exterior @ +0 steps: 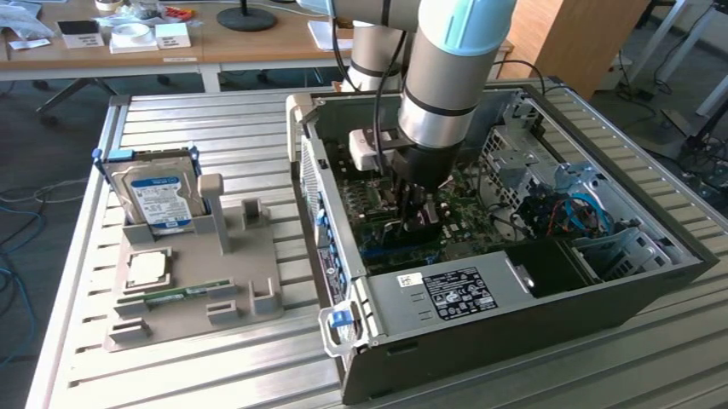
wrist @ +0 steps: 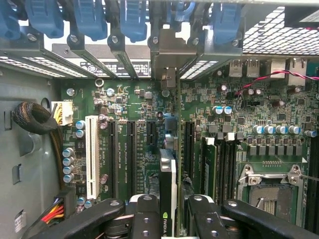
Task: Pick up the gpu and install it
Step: 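Insert the gpu into the slot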
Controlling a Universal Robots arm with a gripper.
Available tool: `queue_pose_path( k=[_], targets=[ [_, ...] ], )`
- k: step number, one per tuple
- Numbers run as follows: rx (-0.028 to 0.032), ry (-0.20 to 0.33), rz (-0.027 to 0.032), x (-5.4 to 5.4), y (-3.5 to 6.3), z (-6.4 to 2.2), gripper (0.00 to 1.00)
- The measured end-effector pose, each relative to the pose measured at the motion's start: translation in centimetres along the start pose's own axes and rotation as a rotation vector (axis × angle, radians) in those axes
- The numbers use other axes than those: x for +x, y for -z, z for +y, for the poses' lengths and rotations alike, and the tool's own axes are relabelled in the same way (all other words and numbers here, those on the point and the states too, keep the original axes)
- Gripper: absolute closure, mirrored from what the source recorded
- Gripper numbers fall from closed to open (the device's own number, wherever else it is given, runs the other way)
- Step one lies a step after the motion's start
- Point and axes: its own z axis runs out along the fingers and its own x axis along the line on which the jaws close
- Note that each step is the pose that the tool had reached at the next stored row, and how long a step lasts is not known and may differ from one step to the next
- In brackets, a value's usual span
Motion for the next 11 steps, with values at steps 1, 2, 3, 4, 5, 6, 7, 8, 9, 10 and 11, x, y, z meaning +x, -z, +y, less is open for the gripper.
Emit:
queue_pose_path(
  k=[1,2,3,4,5,6,7,8,9,10,11],
  targets=[
    [0.0,0.0,0.0,0.0,0.0,0.0,0.74],
    [0.0,0.0,0.0,0.0,0.0,0.0,0.74],
    [0.0,0.0,0.0,0.0,0.0,0.0,0.74],
    [0.0,0.0,0.0,0.0,0.0,0.0,0.74],
    [0.0,0.0,0.0,0.0,0.0,0.0,0.74],
    [-0.0002,-0.001,-0.0021,-0.02,-0.06,0.04,0.73],
    [0.0005,-0.001,-0.0016,-0.02,-0.06,0.03,0.73],
    [0.0007,-0.001,-0.0012,-0.02,-0.06,0.02,0.67],
    [0.0003,0.0,-0.0004,-0.01,-0.02,0.0,0.61],
    [0.0001,0.0,-0.0001,0.0,-0.01,0.0,0.61],
    [0.0001,0.0,-0.0002,0.0,-0.01,0.0,0.55]
  ],
)
